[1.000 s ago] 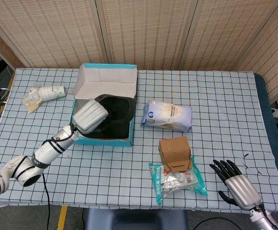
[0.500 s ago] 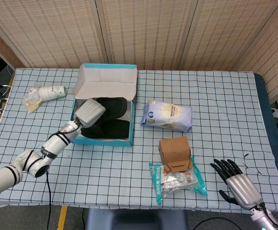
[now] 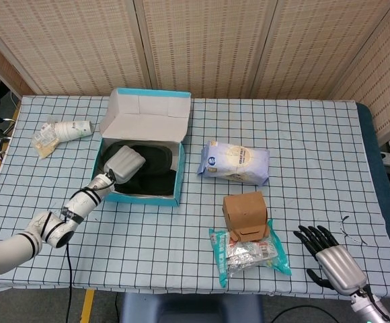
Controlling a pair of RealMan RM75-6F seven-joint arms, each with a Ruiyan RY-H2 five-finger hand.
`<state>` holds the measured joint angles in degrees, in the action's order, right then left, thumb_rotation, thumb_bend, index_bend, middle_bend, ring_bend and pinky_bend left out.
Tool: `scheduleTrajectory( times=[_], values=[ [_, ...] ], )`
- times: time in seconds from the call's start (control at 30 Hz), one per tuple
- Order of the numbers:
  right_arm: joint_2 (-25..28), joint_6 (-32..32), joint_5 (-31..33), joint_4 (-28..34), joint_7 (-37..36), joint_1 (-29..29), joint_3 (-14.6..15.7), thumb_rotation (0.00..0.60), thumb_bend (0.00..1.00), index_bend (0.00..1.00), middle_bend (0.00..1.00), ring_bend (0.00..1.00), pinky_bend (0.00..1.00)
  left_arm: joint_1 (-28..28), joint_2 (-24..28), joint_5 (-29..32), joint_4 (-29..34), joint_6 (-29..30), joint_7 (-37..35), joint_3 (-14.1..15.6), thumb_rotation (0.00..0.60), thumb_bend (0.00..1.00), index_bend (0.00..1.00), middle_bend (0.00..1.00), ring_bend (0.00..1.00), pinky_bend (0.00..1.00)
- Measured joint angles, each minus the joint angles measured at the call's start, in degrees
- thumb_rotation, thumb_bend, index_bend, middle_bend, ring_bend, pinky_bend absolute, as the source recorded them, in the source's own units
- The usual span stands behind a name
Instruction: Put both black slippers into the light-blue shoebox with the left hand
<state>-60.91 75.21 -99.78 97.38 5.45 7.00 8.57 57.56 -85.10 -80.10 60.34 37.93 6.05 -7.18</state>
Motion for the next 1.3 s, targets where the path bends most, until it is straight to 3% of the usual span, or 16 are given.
scheduleTrajectory(
  times=[0.2,0.27,0.33,0.4,0.5,0.6,0.7,0.83,1.07,1.3],
  values=[
    [0.1,0.03,-0.07,0.18,0.11,-0.04,0.17,0.6,0.25,0.0,0.0,0.0,0.0,0.94,-1.64,2.09,-0.87,-4.66,1.86,1.24,0.6,0.91,0.69,0.65,0.49,0.62],
    [0.08,-0.19,0.01,0.22,0.18,0.02,0.21,0.6,0.25,0.0,0.0,0.0,0.0,1.08,-1.97,2.34,-0.79,-5.02,2.83,1.43,0.6,0.88,0.65,0.6,0.45,0.56],
    [0.07,-0.41,0.09,0.25,0.26,0.1,0.25,0.6,0.25,0.0,0.0,0.0,0.0,0.96,-2.16,2.15,-0.53,-3.74,3.11,1.49,0.6,0.82,0.51,0.47,0.4,0.52],
    [0.03,-0.54,0.17,0.27,0.34,0.18,0.24,0.6,0.25,0.0,0.0,0.0,0.0,0.71,-2.09,1.85,0.09,-2.0,2.97,1.45,0.6,0.79,0.3,0.31,0.35,0.5],
    [0.0,-0.74,0.2,0.28,0.41,0.26,0.28,0.6,0.25,0.0,0.0,0.0,0.0,0.19,-1.21,0.88,1.9,0.88,1.54,1.29,0.6,0.74,0.09,0.15,0.26,0.43],
    [-0.01,-0.84,0.01,0.36,0.53,0.3,0.46,0.6,0.25,0.0,0.0,0.0,0.0,-0.41,-0.01,-0.5,3.43,3.86,-0.59,1.05,0.6,0.72,0.01,0.06,0.18,0.37],
    [0.05,-0.64,-0.3,0.47,0.59,0.22,0.64,0.6,0.25,0.0,0.0,0.0,0.0,-1.13,1.33,-1.79,5.27,7.08,-3.84,0.65,0.6,0.7,0.01,0.04,0.15,0.34],
    [0.09,-0.45,-0.7,0.52,0.64,0.15,0.83,0.6,0.25,0.0,0.0,0.0,0.0,-2.22,4.45,-3.59,8.55,10.32,-7.8,0.35,0.6,0.69,0.09,0.11,0.15,0.31],
    [0.28,-0.07,-1.49,0.64,0.5,0.06,1.27,0.6,0.25,0.0,0.0,0.0,0.0,-4.18,7.18,-3.76,11.05,12.09,-8.52,0.66,0.6,0.66,0.11,0.13,0.15,0.27],
    [0.5,0.27,-1.71,0.57,0.0,0.02,1.33,0.6,0.25,0.0,0.0,0.0,0.0,-7.71,6.89,-5.85,11.91,21.3,-9.43,0.91,0.6,0.6,0.22,0.3,0.25,0.34]
  ],
)
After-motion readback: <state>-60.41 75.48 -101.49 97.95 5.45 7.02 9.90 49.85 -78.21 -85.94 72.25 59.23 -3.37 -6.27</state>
